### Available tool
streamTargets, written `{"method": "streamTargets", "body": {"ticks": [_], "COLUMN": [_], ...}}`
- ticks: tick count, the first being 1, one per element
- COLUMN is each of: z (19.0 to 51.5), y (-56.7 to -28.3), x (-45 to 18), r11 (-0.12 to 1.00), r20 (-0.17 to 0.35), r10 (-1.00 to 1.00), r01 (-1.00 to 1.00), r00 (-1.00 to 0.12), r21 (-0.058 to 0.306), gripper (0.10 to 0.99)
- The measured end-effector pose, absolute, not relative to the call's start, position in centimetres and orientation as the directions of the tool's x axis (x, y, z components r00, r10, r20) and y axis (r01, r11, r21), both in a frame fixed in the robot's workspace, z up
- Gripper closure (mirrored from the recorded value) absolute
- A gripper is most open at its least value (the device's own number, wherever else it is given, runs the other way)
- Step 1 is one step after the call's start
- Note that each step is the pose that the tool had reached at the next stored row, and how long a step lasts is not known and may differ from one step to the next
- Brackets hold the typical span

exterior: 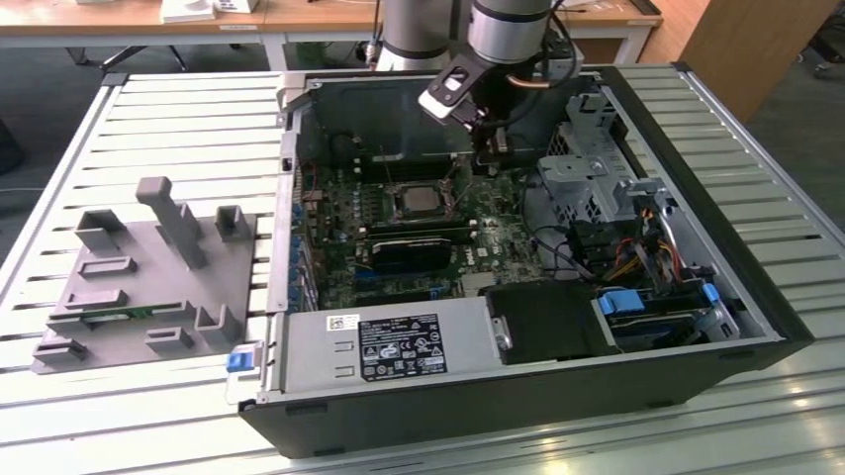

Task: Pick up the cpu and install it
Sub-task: 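Close the cpu cover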

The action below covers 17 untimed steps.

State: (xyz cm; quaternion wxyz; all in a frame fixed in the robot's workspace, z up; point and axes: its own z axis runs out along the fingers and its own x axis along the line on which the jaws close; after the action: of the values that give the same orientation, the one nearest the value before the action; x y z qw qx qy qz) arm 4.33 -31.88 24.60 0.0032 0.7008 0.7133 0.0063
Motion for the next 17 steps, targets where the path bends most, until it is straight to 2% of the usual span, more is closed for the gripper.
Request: {"method": "streamTargets", "body": {"ticks": [17], "z": [24.60], "y": [-31.88], "x": [3.81], "r11": [0.018], "r20": [0.004], "r10": [1.000], "r01": [1.000], "r00": [-0.018], "r21": [0.014], "gripper": [0.980]}}
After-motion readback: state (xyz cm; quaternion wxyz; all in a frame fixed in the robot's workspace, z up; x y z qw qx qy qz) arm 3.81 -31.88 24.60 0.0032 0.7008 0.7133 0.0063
